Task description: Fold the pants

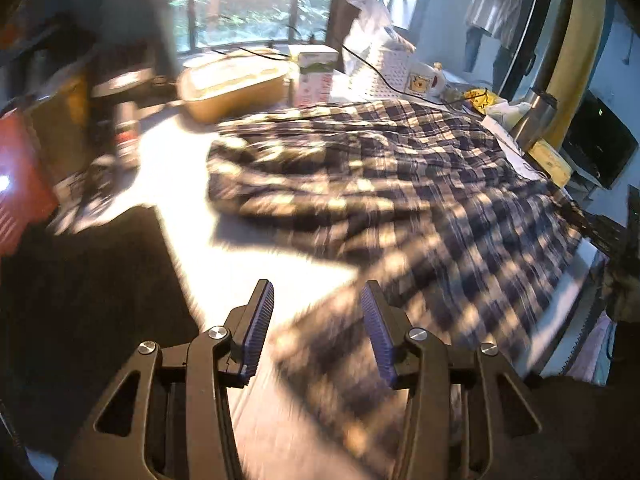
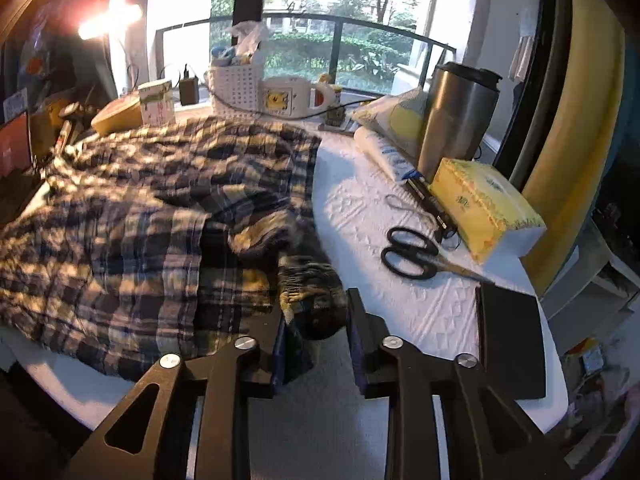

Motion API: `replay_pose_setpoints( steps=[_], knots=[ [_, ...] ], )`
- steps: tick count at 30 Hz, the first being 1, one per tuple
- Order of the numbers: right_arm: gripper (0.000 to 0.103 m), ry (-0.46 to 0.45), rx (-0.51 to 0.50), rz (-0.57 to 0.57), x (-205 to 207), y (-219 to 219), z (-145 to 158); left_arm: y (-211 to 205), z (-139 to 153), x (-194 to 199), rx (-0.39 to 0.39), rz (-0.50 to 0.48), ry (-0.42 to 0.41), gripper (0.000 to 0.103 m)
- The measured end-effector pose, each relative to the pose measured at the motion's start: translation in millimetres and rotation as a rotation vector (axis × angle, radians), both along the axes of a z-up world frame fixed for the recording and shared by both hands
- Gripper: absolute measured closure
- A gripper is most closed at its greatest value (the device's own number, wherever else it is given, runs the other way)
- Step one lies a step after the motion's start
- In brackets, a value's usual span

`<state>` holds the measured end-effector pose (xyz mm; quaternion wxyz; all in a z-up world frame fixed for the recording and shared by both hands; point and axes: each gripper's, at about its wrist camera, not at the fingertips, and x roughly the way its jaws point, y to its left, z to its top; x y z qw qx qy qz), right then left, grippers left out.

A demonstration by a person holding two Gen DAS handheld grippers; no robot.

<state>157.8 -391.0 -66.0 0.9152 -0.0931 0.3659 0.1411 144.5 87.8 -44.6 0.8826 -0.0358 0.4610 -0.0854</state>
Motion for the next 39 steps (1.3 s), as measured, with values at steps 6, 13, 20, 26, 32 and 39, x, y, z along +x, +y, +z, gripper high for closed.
replay_pose_setpoints(
  steps=[6,13,20,26,32,39],
  knots=[
    [0.040,-0.048,0.054,-0.012,9,-5,19,-23,-34,59,0.058,-0.062,0.100,0.059],
    [0.040,-0.028,0.073,0.021,34,-2,11,-46,-47,71,0.057,-0.096,0.195,0.058],
    [0.040,0.026,0.083,0.093,61,13,-8,-74,-51,70,0.195,-0.154,0.127,0.102],
    [0.040,0.066,0.109,0.144,72,17,-17,-64,-40,86,0.245,-0.099,0.063,0.102],
    [0.040,0.072,0.125,0.177,75,15,-14,-61,-27,126,0.282,-0.068,0.005,0.102],
    [0.040,0.036,0.114,0.254,66,22,1,-52,-7,113,0.194,-0.054,0.023,0.096]
  ],
)
